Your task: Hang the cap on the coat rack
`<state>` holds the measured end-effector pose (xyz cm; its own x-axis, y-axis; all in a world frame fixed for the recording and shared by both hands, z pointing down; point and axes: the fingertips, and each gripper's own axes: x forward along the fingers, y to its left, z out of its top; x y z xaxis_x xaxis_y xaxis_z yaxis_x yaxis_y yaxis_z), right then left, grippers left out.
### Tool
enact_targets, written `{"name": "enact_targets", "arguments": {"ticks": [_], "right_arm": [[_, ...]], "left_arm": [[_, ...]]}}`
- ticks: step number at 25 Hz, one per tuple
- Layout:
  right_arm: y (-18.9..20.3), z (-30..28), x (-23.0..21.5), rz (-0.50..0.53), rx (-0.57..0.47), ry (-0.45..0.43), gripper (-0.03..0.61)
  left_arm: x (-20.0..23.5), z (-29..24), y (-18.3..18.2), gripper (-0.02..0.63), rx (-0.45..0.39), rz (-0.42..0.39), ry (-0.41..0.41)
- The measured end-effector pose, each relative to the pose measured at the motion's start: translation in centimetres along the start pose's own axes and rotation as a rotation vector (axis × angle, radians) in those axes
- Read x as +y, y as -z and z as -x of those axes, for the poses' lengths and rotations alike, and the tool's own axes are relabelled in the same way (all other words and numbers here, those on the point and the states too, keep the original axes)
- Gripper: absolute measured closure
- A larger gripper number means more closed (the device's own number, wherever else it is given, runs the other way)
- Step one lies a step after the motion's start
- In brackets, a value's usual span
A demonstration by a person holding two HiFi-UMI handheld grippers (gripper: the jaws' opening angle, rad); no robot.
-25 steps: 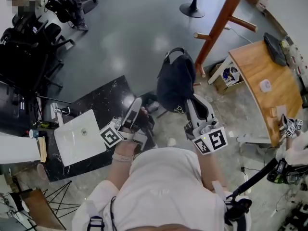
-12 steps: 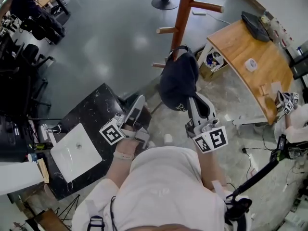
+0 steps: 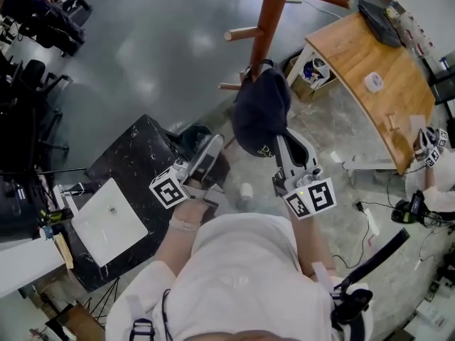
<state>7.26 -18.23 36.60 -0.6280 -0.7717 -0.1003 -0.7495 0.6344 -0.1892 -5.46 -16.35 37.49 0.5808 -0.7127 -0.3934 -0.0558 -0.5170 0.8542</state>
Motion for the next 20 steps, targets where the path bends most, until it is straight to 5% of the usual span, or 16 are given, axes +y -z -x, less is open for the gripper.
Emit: {"name": "enact_targets", "arguments": {"ticks": [4, 20], "right_arm": [[2.2, -0.8, -1.2, -0.009, 0.041, 0.012, 0.534], [8.2, -0.3, -3.4, -0.046, 0.137, 0.027, 0.534]], "left_arm": [[1.7, -0.7, 0.9, 0.606, 0.043, -0.035, -0.004], [7.7, -2.0, 4.9, 0.606, 0.076, 0.06, -0.026]]}}
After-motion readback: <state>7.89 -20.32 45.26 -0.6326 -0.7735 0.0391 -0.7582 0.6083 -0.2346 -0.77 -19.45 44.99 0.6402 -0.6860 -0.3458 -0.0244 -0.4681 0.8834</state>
